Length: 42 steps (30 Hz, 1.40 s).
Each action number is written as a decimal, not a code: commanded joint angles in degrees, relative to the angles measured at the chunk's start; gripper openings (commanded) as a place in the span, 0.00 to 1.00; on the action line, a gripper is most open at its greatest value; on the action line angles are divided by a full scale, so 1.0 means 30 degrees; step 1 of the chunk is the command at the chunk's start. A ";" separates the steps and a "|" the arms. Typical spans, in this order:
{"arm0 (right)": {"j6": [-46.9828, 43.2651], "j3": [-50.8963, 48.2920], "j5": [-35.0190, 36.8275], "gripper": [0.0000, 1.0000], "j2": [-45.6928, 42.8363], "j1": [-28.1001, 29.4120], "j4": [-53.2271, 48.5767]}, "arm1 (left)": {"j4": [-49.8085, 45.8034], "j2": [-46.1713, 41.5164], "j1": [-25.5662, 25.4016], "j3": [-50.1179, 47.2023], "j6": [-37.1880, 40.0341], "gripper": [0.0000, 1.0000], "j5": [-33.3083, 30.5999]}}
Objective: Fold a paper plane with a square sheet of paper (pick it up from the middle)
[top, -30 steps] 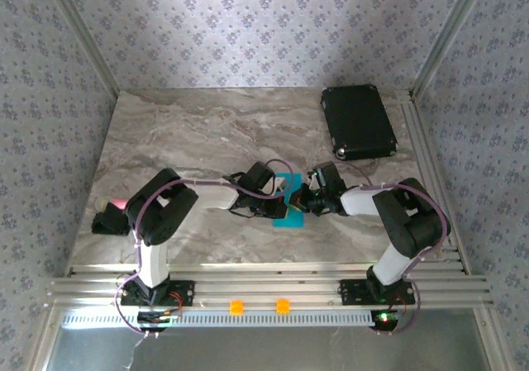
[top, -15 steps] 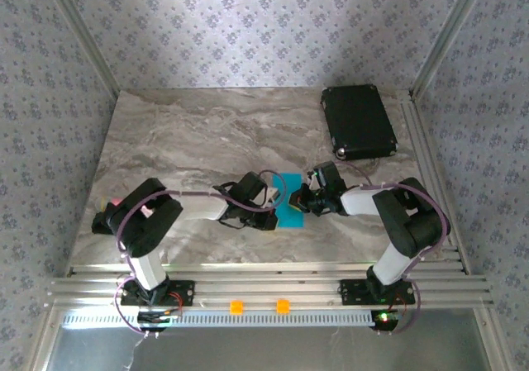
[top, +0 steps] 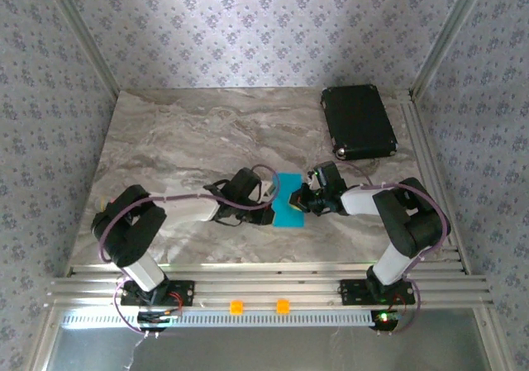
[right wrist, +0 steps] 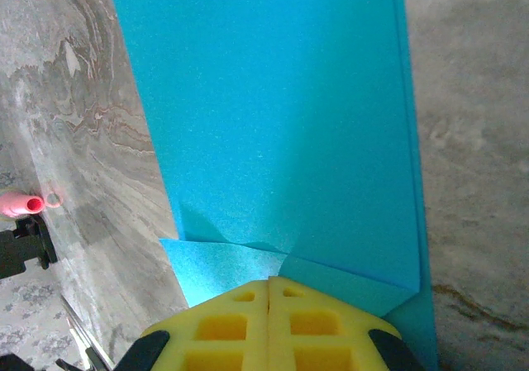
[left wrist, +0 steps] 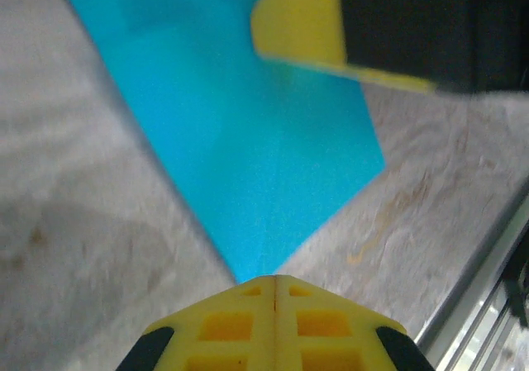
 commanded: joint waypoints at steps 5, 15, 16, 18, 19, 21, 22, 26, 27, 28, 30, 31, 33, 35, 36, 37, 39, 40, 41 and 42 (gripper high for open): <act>-0.0049 -0.0387 0.0923 0.00 0.0665 -0.0142 -0.1503 | 0.1011 0.2933 0.0122 0.1992 -0.0389 0.00 0.1269; -0.0023 0.0503 0.0560 0.04 -0.1211 0.0323 -0.1724 | 0.1433 0.3371 -0.0141 -0.0120 -0.0897 0.00 0.0382; -0.0028 0.0564 0.0779 0.04 -0.1403 0.0575 -0.1979 | 0.1577 0.3391 -0.0119 -0.0322 -0.1007 0.00 0.0382; 0.0087 0.0442 0.1352 0.03 -0.1508 0.1172 -0.2001 | 0.1602 0.3351 -0.0139 -0.0567 -0.1077 0.00 0.0284; 0.0278 0.0312 0.1483 0.03 -0.1364 0.1431 -0.1600 | 0.1573 0.3305 -0.0121 -0.0677 -0.1099 0.00 0.0172; 0.0886 0.0074 0.1029 0.03 -0.0534 0.1982 -0.0083 | 0.1568 0.3197 -0.0139 -0.0833 -0.1158 0.00 -0.0082; 0.1114 0.0066 0.0777 0.02 -0.0096 0.2146 0.0355 | 0.1517 0.3197 -0.0120 -0.0835 -0.1158 0.00 -0.0059; 0.2340 -0.1211 0.0846 0.00 0.0792 0.1846 0.2039 | 0.1059 0.3131 -0.0122 -0.0686 -0.0989 0.00 -0.0278; 0.2518 -0.1742 0.0821 0.00 0.0682 0.1533 0.2629 | 0.1011 0.3067 -0.0121 -0.0729 -0.1074 0.00 -0.0497; 0.2548 -0.2011 0.0745 0.00 0.0574 0.1185 0.2900 | 0.1079 0.3043 -0.0121 -0.0808 -0.1073 0.00 -0.0554; 0.2212 -0.2212 0.0412 0.00 0.0250 0.0250 0.2727 | 0.1129 0.3083 -0.0119 -0.0772 -0.1050 0.00 -0.0471; 0.1978 -0.2224 0.0287 0.00 0.0086 -0.0119 0.2552 | 0.1086 0.3176 -0.0140 -0.0697 -0.0994 0.00 -0.0418; 0.1367 -0.2102 0.0231 0.00 -0.0230 -0.0953 0.1961 | 0.0950 0.3356 -0.0142 -0.0572 -0.0930 0.00 -0.0268; 0.0827 -0.1809 -0.0092 0.01 -0.0347 -0.1718 0.1507 | 0.0983 0.3395 -0.0173 -0.0578 -0.0924 0.00 -0.0215; 0.0543 -0.1625 -0.0204 0.01 -0.0342 -0.2084 0.1269 | 0.0993 0.3374 -0.0191 -0.0607 -0.0953 0.00 -0.0233; 0.0267 -0.1455 -0.0140 0.01 -0.0299 -0.2313 0.0979 | 0.1012 0.3373 -0.0201 -0.0608 -0.0973 0.00 -0.0209; -0.0116 -0.1123 -0.0117 0.01 -0.0030 -0.2970 0.0382 | 0.1012 0.3400 -0.0206 -0.0573 -0.1004 0.00 -0.0183; -0.0147 -0.1085 -0.0280 0.01 0.0088 -0.3187 0.0463 | 0.1008 0.3402 -0.0251 -0.0536 -0.1019 0.00 -0.0175; -0.0111 -0.1090 -0.0307 0.01 0.0076 -0.3334 0.0480 | 0.1012 0.3387 -0.0259 -0.0531 -0.1060 0.00 -0.0175; -0.0113 -0.1099 -0.0217 0.01 -0.0060 -0.3360 0.0502 | 0.1005 0.3358 -0.0298 -0.0509 -0.1084 0.00 -0.0178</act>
